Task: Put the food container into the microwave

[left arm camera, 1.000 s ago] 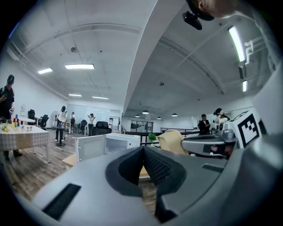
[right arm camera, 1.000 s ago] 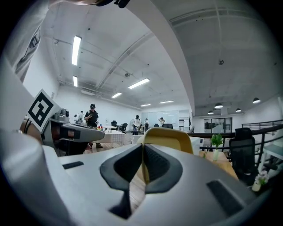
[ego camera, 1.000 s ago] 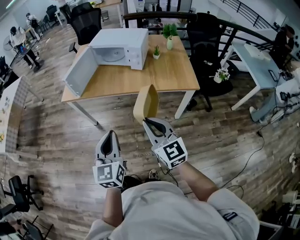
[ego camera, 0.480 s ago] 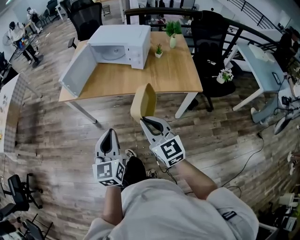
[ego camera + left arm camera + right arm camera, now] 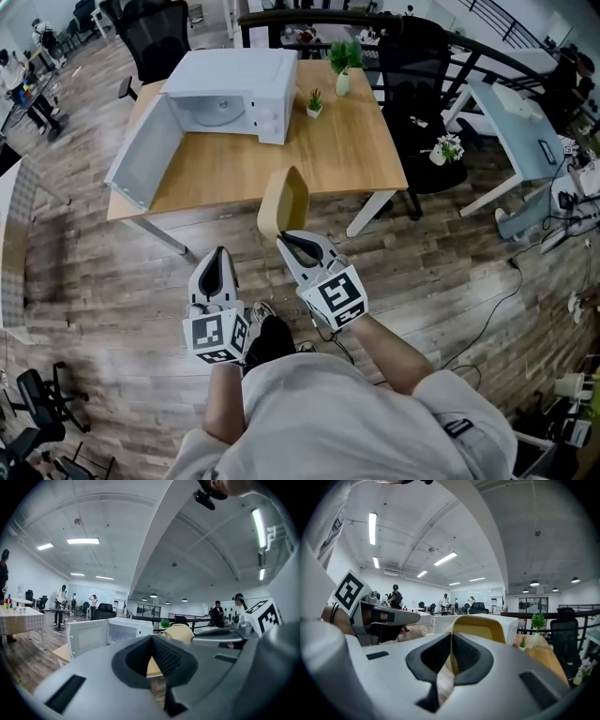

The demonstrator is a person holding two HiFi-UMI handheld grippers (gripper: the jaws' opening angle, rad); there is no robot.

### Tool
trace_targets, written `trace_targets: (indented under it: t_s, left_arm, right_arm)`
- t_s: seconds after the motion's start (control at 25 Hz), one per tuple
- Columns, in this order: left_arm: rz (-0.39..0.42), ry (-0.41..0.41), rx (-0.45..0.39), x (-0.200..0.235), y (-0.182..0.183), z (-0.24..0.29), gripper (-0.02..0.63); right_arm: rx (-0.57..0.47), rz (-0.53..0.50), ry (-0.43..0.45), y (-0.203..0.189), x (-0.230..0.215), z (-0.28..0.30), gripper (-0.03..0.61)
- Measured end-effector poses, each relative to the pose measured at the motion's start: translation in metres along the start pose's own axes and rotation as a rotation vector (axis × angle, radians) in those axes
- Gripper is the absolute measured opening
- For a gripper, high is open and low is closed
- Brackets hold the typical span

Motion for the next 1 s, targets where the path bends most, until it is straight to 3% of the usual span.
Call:
trace_targets:
  t_s: [0.48,1.0]
  left_arm:
    - [-0.027,-0.044,0.042,0.08,0.004,0.08,0.012]
    - [-0.059,-0.05,0.063,0.136,0.0,0.118,0.012]
  right_arm:
    - [0.057,-0.023,-0.009,0.015,-0.023,0.097,0.02]
    - [0.109,-0.055,0.032,0.02,-0.032,0.171,0.02]
Point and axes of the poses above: the fingertips, and each gripper's own axes: z forward along the fingers, x to its left, y out of its top, the point moved 9 cm from there along -z, backward along the fingers, and after that the axes turned 7 degrees about y, right-handed, at the moved point
